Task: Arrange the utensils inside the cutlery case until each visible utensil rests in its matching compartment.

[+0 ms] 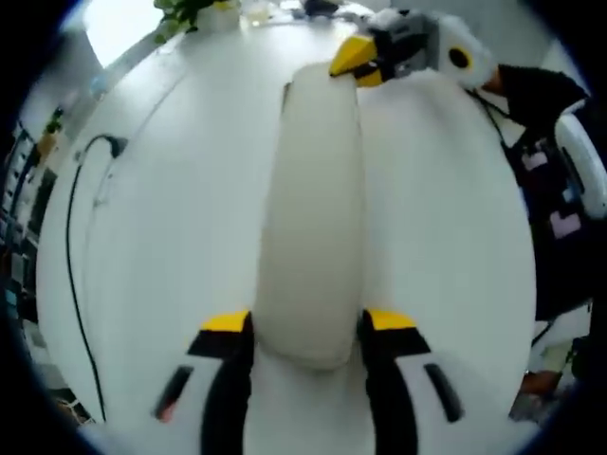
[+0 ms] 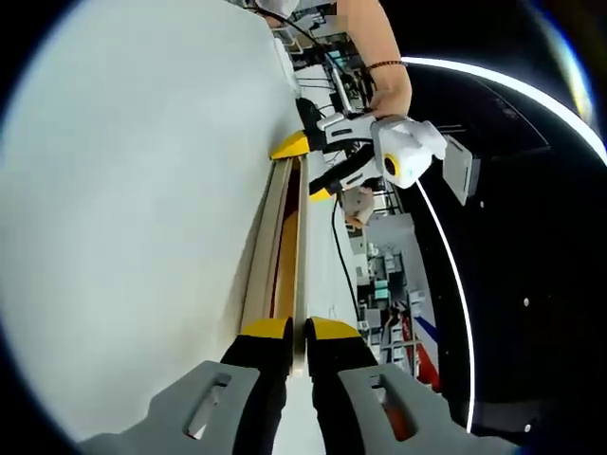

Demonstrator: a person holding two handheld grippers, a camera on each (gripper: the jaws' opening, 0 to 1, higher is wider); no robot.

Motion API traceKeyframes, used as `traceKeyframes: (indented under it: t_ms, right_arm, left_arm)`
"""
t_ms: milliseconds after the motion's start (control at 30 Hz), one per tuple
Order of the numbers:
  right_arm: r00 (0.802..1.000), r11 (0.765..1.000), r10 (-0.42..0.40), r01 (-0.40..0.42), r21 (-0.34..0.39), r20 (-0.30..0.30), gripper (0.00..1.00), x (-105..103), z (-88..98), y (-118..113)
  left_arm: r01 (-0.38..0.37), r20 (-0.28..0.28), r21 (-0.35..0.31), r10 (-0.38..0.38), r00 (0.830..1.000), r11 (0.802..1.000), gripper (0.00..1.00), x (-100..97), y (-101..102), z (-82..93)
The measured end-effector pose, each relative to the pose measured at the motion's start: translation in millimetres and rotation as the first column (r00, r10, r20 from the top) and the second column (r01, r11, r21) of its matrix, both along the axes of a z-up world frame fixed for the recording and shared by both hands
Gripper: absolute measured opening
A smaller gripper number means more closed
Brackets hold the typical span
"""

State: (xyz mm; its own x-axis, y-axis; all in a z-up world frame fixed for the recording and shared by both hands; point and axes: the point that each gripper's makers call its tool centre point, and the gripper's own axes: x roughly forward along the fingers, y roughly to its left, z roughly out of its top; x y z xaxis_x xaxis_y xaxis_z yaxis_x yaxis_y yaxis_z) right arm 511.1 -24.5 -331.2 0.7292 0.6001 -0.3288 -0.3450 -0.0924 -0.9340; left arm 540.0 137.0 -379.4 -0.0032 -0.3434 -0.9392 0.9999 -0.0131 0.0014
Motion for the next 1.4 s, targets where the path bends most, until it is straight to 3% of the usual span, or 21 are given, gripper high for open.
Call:
traceKeyframes:
  t_ms: [133, 167, 200, 300, 467, 533, 567, 600, 667, 767, 800, 867, 967, 1000, 1033, 1067, 1100, 1167, 1233, 1300, 1400]
  right_arm:
    - [0.999, 1.000, 0.011, -0.012, -0.018, -0.041, 0.07, 0, -5.4, -2]
    - [0.997, 0.999, 0.006, -0.010, -0.048, -0.078, 0.08, -2, -11.5, -4]
    - [0.998, 0.999, 0.001, -0.003, -0.040, -0.061, 0.08, 0, -6.5, -3]
    - [0.993, 0.998, -0.006, 0.000, -0.055, -0.114, 0.09, -2, -7.6, -3]
    - [0.960, 1.000, -0.006, 0.010, 0.013, -0.278, 0.09, -6, -8.4, -5]
    - [0.930, 0.997, 0.007, 0.020, 0.070, -0.368, 0.13, -10, -6.8, -3]
    - [0.903, 0.994, 0.018, 0.032, 0.109, -0.428, 0.16, -13, -5.7, -1]
    - [0.863, 0.981, 0.052, 0.048, 0.185, -0.502, 0.20, -16, -0.4, 4]
    - [0.791, 0.962, 0.080, 0.099, 0.256, -0.606, 0.24, -16, 7.6, 6]
    - [0.655, 0.922, 0.082, 0.236, 0.307, -0.751, 0.34, -4, 16.1, 6]
    - [0.598, 0.923, 0.081, 0.256, 0.286, -0.797, 0.42, 0, 15.6, 6]
    - [0.511, 0.939, 0.037, 0.276, 0.205, -0.859, 0.53, 8, 8.6, 4]
    - [0.430, 0.964, -0.022, 0.249, 0.095, -0.903, 0.65, 18, 0.8, 6]
    - [0.360, 0.963, -0.049, 0.263, 0.051, -0.932, 0.68, 19, -1.4, 9]
    - [0.323, 0.965, -0.050, 0.260, 0.038, -0.945, 0.71, 19, -1.7, 12]
    - [0.265, 0.971, -0.049, 0.239, 0.016, -0.963, 0.74, 16, -2.9, 16]
    - [0.229, 0.976, -0.065, 0.216, -0.014, -0.971, 0.78, 14, -5.6, 19]
    - [0.183, 0.982, -0.132, 0.160, -0.103, -0.974, 0.83, 11, -16.5, 19]
    - [0.183, 0.977, -0.186, 0.135, -0.163, -0.965, 0.83, 15, -26.4, 19]
    - [0.150, 0.971, -0.224, 0.125, -0.206, -0.963, 0.81, 17, -32.4, 18]
    - [0.106, 0.966, -0.231, 0.143, -0.215, -0.967, 0.72, 20, -36.1, 23]
  left_arm:
    - [0.006, 0.006, 0.012, -0.006, 1.000, 1.000, 0.45, -1.4, 0, -0.2]
    - [0.009, 0.008, 0.015, -0.009, 1.000, 1.000, 0.45, -1.8, -1, -0.1]
    - [0.008, 0.005, 0.017, -0.008, 1.000, 1.000, 0.45, -1.3, -1, -0.4]
    - [0.003, 0.001, 0.020, -0.003, 1.000, 1.000, 0.45, -2.1, -1, -0.5]
    - [-0.015, 0.004, -0.006, 0.015, 1.000, 1.000, 0.44, -3.0, 2, -0.5]
    - [-0.021, 0.006, -0.019, 0.021, 1.000, 1.000, 0.44, -3.9, 2, -0.3]
    - [-0.022, 0.006, -0.026, 0.022, 1.000, 0.999, 0.44, -3.9, 2, -0.1]
    - [-0.017, 0.008, -0.030, 0.017, 1.000, 0.999, 0.43, -4.5, 2, -0.1]
    - [-0.009, 0.014, -0.031, 0.009, 1.000, 0.999, 0.43, -4.9, 1, -0.4]
    - [-0.002, 0.025, -0.018, 0.002, 1.000, 1.000, 0.43, -5.7, 0, 0.3]
    - [0.004, 0.032, -0.013, -0.003, 0.999, 1.000, 0.43, -6.2, 0, 0.5]
    - [0.012, 0.043, -0.007, -0.012, 0.999, 1.000, 0.43, -7.1, 0, 0.9]
    - [0.015, 0.047, -0.001, -0.015, 0.999, 1.000, 0.43, -6.2, 0, 1.2]
    - [0.015, 0.047, 0.000, -0.015, 0.999, 1.000, 0.43, -6.3, 0, 1.2]
    - [0.015, 0.048, 0.001, -0.015, 0.999, 1.000, 0.43, -5.9, 0, 1.4]
    - [0.016, 0.050, 0.001, -0.016, 0.999, 1.000, 0.43, -6.1, 0, 1.4]
    - [0.018, 0.053, 0.001, -0.018, 0.998, 1.000, 0.43, -6.2, 0, 1.5]
    - [0.014, 0.054, -0.001, -0.014, 0.998, 1.000, 0.43, -6.2, -1, 1.7]
    - [0.016, 0.057, -0.004, -0.016, 0.998, 1.000, 0.43, -6.0, -1, 1.8]
    - [0.018, 0.058, -0.007, -0.018, 0.998, 1.000, 0.43, -6.3, -1, 1.9]
    - [0.020, 0.059, -0.006, -0.020, 0.998, 1.000, 0.43, -6.5, -2, 1.9]
